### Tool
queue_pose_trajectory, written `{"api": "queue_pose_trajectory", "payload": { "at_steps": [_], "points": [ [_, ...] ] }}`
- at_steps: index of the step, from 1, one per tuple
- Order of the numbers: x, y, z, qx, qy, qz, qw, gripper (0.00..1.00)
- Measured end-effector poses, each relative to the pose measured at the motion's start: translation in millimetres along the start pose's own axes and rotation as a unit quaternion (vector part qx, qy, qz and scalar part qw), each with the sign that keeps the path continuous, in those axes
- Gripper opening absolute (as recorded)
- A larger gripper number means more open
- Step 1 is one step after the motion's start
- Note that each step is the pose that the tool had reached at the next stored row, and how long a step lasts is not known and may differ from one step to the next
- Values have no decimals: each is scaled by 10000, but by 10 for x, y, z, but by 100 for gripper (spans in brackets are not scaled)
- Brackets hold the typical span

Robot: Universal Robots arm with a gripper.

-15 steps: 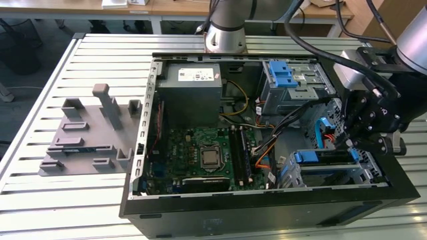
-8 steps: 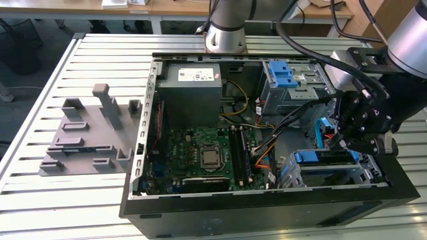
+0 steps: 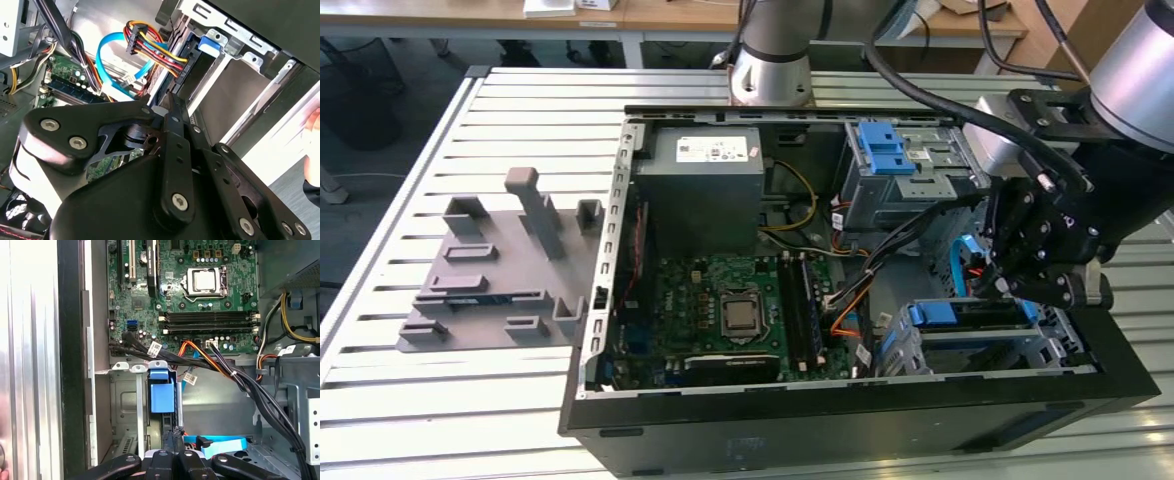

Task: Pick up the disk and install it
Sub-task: 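Insert the second disk wire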

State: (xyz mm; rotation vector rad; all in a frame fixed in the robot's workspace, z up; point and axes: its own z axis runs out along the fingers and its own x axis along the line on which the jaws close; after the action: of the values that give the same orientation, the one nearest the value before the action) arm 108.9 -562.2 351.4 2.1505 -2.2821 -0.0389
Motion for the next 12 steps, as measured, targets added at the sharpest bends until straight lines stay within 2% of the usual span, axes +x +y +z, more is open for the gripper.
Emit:
{"api": "queue_pose_trajectory", "payload": {
  "at_steps": [4, 12],
  "points": [
    [0, 15, -34, 8, -2, 0, 10000, 11],
    [1, 24, -36, 12, -1, 0, 10000, 11]
  ]
}}
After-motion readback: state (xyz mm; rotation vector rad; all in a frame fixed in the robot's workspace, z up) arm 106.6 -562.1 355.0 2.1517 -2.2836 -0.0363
